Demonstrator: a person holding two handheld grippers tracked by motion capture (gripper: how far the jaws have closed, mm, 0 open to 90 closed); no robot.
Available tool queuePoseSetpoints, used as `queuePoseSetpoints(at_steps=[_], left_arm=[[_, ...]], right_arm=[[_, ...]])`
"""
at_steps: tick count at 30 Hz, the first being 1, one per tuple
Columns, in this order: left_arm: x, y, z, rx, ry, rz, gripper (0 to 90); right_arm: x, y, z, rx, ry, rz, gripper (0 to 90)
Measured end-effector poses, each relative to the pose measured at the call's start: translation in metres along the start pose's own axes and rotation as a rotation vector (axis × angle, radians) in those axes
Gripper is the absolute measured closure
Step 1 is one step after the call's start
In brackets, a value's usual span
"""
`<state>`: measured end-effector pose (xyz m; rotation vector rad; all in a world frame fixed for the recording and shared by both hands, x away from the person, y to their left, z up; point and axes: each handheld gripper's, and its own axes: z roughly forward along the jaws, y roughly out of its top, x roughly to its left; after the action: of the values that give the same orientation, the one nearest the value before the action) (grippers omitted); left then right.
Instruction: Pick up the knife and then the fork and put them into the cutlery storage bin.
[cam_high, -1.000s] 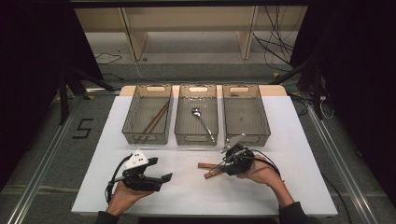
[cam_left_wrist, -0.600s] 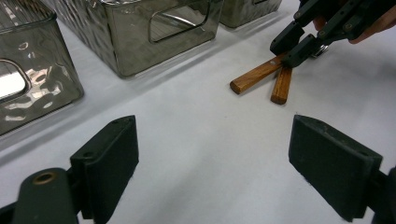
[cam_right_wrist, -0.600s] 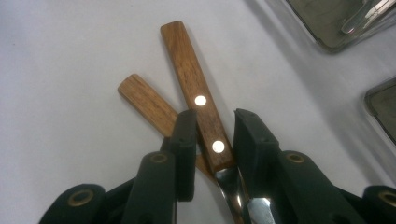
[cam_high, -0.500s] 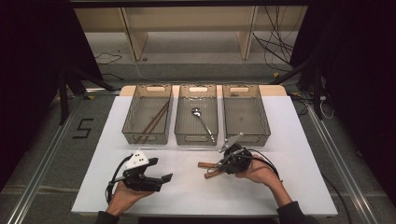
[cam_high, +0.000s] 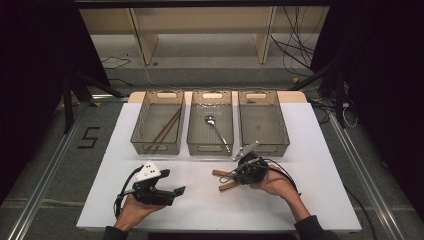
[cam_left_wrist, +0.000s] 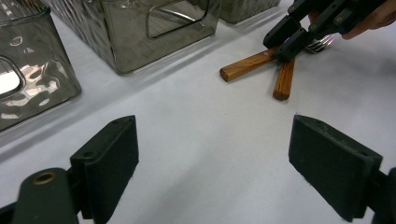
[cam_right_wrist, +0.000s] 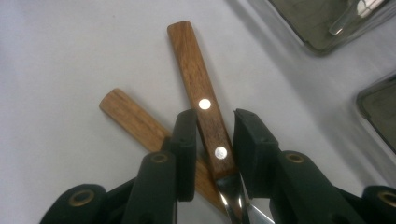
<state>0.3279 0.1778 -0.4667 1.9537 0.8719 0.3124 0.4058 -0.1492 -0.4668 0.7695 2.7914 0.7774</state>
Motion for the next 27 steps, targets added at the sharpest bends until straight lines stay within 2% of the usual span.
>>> queuePoseSetpoints(at_steps=[9,11,14,16,23,27], left_arm=[[-0.0004,0.0001,0.0004,0.003,-0.001,0.003,15.6],[0.0000,0.0001,0.0003,0.004,0.001,0.003,15.7],[0.0000,0.0000,0.0005,0.005,0.000,0.002,15.6],[0.0000,0.0000,0.0006,0.006,0.000,0.002,15.7],[0.0004,-0.0001,0.0005,0.008,0.000,0.003,15.7],[0.0004,-0.0002,0.0002,0.004,0.002,0.002,15.7]], right_arm=[[0.0017,0.0031,0.0084,0.027,-0.004,-0.013,68.4],[0.0006,0.0029,0.0081,0.027,0.004,-0.003,69.2],[-0.0014,0.0025,0.0080,0.019,0.007,-0.007,72.8],[-0.0016,0.0027,0.0074,0.018,-0.008,-0.004,76.6],[-0.0017,0.0032,0.0063,0.015,-0.012,0.002,76.8],[-0.0011,0.0041,0.0007,-0.016,-0.016,0.003,77.1]])
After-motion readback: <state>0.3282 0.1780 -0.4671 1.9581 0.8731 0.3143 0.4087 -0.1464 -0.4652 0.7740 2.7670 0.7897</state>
